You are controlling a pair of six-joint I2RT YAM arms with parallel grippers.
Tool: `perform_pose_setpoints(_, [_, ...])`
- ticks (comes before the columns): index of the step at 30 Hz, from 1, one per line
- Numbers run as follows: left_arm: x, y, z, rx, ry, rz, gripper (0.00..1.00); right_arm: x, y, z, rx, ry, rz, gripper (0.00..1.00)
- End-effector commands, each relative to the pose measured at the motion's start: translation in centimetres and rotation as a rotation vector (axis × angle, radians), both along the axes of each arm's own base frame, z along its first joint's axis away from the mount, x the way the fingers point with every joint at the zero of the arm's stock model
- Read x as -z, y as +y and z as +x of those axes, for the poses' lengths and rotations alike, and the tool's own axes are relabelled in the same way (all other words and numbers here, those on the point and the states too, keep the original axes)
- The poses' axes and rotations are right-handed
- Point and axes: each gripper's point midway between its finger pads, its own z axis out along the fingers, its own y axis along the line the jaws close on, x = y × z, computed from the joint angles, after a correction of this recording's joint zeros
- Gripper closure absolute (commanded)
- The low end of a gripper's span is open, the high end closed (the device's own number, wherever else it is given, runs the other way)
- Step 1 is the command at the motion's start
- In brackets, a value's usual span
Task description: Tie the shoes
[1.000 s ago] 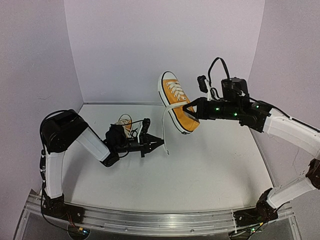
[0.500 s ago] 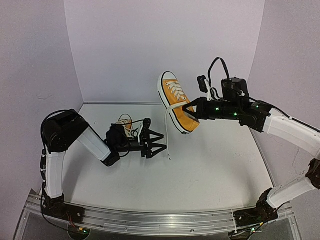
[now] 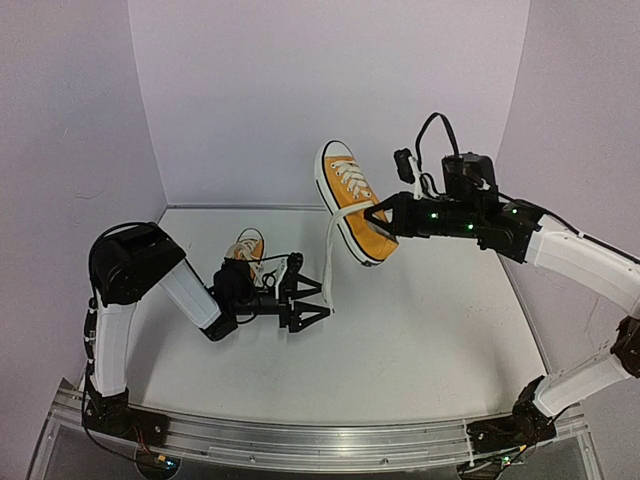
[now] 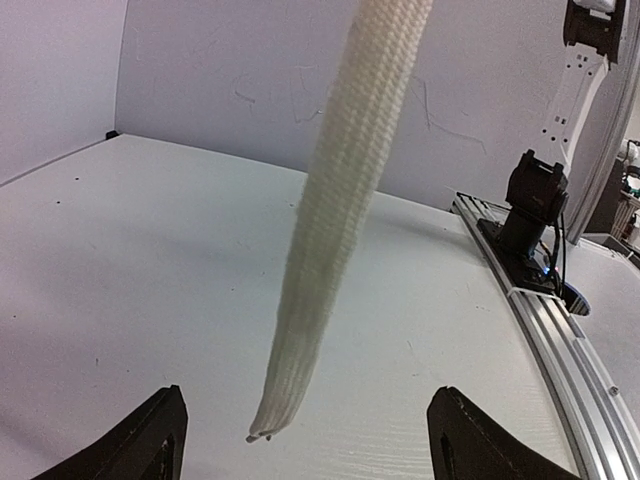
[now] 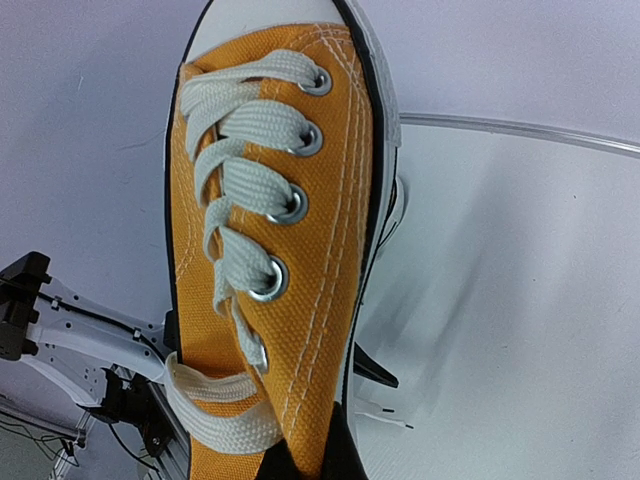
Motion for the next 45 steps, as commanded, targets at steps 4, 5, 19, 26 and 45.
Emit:
perform_pose_setpoints(4, [-3.0, -1.4, 1.1, -0.039, -0.078, -0.064, 0.16, -6.0, 1.1, 0.4, -0.025, -0.132, 0.127, 1.0])
perform_pose_setpoints(5, [-3.0, -1.7, 1.3, -0.04, -0.08, -0.067, 0.16, -6.1, 1.1, 0.4, -0.025, -0.131, 0.128, 1.0])
perform_pose_setpoints(19, [-5.9, 0.8, 0.5, -0.129, -0.036, -0.023, 1.0, -2.1, 0.1, 1.7, 0.091, -0.038, 0.107, 1.0])
perform_pose_setpoints(26, [-5.4, 4.7, 0.3, -0.279, 0.121, 0.247, 1.0, 8.2, 2.0, 1.7, 0.175, 0.157, 0.167, 1.0])
perform_pose_setpoints(45, [0.2, 8.6, 1.2, -0.312, 0.38, 0.672, 1.0, 17.5, 6.4, -1.5, 0.095, 0.349, 0.086, 0.45])
